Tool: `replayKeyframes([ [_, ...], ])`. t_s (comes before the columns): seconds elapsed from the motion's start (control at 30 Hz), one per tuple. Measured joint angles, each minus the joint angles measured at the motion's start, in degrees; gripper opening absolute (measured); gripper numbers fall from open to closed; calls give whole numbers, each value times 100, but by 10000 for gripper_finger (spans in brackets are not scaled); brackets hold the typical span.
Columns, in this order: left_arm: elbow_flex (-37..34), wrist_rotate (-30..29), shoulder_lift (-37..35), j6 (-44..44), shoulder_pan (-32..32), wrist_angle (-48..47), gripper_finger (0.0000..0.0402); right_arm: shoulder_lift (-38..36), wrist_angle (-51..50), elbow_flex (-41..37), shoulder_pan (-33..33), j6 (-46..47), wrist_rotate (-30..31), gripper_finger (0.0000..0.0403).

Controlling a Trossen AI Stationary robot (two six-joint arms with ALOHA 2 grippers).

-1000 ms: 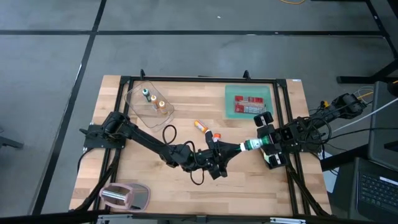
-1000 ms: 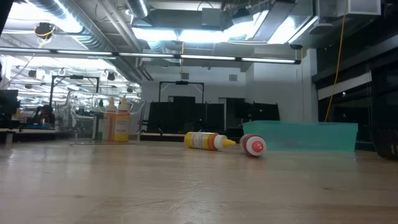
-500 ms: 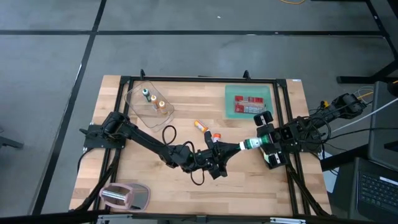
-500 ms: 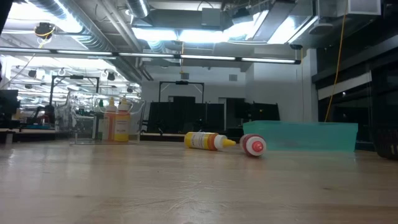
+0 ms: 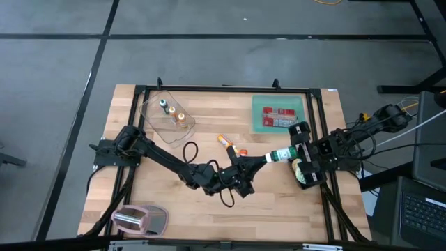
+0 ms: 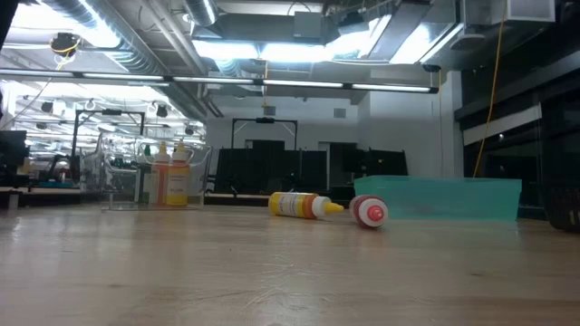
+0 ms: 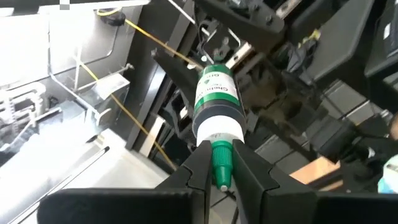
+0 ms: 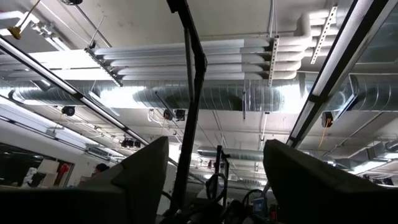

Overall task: Pick & Place Food Item
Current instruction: Put the green food coloring bottle into the transparent bin

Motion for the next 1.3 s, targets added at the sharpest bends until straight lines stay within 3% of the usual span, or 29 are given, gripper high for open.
replayKeyframes([
  [0.13,0,-562,0,256,-5,11,34,-201,-105,0,1,-142,-11,261],
  [0.37,74,-2449,-18,833,-128,-264,33,-1167,-1184,0,88,-582,64,248],
  [0.57,74,-2872,-356,-187,-179,-1540,33,-2225,-3029,0,254,-768,714,242],
  [0.73,76,-2798,-391,-461,204,-1760,33,-2712,-3606,0,426,-750,739,242],
  [0.87,76,-2970,-391,-1149,724,-2464,33,-2870,-3917,0,578,-748,738,242],
  [0.93,75,-2679,-464,-1740,900,-3012,33,-2891,-4136,0,650,-748,874,242],
  [0.97,74,-2186,-565,-2245,967,-3473,33,-2896,-4246,0,680,-751,969,242],
  [1.07,74,123,-1053,-4320,1182,-5146,33,-2896,-4436,0,751,-778,1154,242],
  [1.1,76,650,-1186,-4828,1282,-5581,33,-2896,-4468,0,771,-778,1169,242],
  [1.2,78,891,-1479,-5532,1528,-6867,33,-2896,-4499,0,829,-796,1153,242],
  [1.3,75,1613,-1779,-6360,1755,-8054,33,-2896,-4500,0,866,-882,1150,242],
])
